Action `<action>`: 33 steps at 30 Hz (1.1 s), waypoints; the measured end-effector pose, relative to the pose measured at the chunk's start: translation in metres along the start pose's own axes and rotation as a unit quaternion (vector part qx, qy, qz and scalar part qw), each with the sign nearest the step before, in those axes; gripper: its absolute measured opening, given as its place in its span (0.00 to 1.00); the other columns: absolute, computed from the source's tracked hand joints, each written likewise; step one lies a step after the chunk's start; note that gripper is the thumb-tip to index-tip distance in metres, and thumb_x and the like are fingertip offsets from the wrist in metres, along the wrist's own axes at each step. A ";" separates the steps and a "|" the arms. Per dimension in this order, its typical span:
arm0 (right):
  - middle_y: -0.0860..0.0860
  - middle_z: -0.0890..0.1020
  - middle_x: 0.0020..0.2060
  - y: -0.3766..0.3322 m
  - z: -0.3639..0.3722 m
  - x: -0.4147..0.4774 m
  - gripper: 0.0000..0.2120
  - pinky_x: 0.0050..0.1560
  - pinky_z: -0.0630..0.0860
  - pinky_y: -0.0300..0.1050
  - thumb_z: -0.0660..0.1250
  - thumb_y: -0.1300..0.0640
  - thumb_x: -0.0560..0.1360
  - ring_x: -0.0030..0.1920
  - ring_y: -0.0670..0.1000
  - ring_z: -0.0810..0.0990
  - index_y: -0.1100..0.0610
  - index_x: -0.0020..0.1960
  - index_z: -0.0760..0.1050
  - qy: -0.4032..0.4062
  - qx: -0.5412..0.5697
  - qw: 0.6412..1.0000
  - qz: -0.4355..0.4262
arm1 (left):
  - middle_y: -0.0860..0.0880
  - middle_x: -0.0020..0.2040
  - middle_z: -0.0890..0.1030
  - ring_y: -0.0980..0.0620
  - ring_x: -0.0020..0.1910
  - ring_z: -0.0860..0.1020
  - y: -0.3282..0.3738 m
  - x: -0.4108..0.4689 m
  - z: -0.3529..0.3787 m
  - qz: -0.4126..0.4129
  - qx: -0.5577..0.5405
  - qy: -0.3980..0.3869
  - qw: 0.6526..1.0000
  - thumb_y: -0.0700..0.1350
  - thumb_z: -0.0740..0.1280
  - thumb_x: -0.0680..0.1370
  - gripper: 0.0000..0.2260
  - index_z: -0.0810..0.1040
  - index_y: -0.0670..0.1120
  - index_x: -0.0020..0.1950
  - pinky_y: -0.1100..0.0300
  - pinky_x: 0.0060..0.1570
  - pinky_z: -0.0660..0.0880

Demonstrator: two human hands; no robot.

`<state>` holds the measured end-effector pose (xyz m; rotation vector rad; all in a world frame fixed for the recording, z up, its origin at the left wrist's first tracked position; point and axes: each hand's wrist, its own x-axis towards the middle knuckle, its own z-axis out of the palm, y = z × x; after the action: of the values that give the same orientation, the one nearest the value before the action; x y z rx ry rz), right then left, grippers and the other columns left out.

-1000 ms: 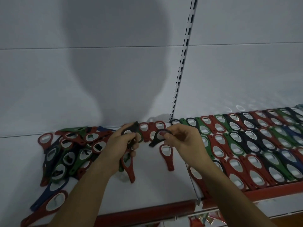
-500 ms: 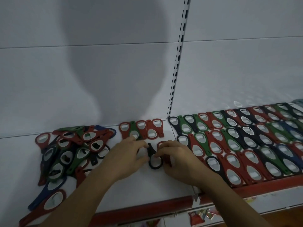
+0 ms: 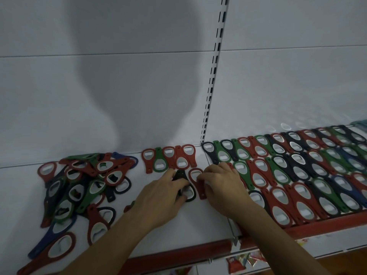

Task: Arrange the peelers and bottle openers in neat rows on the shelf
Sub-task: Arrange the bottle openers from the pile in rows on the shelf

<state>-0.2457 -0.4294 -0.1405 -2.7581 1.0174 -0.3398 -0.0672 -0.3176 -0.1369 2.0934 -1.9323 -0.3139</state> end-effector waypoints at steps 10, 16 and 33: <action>0.45 0.79 0.57 0.000 -0.001 0.003 0.16 0.54 0.72 0.51 0.63 0.58 0.78 0.57 0.52 0.72 0.49 0.62 0.81 -0.004 0.015 1.000 -0.002 | 0.57 0.64 0.69 0.53 0.51 0.79 0.001 0.004 0.001 0.027 -0.013 0.003 1.000 0.54 0.65 0.82 0.14 0.73 0.61 0.68 0.58 0.50 0.78; 0.47 0.80 0.55 0.001 0.000 0.005 0.15 0.54 0.74 0.51 0.64 0.61 0.77 0.55 0.52 0.75 0.52 0.61 0.81 0.028 0.042 0.999 -0.017 | 0.61 0.59 0.72 0.59 0.53 0.76 -0.004 0.009 -0.014 0.041 -0.059 -0.009 0.997 0.48 0.64 0.83 0.16 0.73 0.61 0.70 0.64 0.51 0.75; 0.49 0.82 0.36 -0.013 -0.027 0.042 0.10 0.38 0.79 0.43 0.62 0.66 0.82 0.35 0.49 0.80 0.56 0.50 0.80 0.069 0.508 0.855 0.077 | 0.53 0.30 0.78 0.58 0.26 0.73 -0.045 0.004 -0.064 -0.110 -0.377 0.182 0.901 0.57 0.72 0.77 0.08 0.80 0.55 0.43 0.66 0.27 0.69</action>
<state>-0.2141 -0.4499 -0.1053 -1.6997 0.7445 -0.7836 -0.0026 -0.3148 -0.0919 1.6723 -1.1016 -0.5627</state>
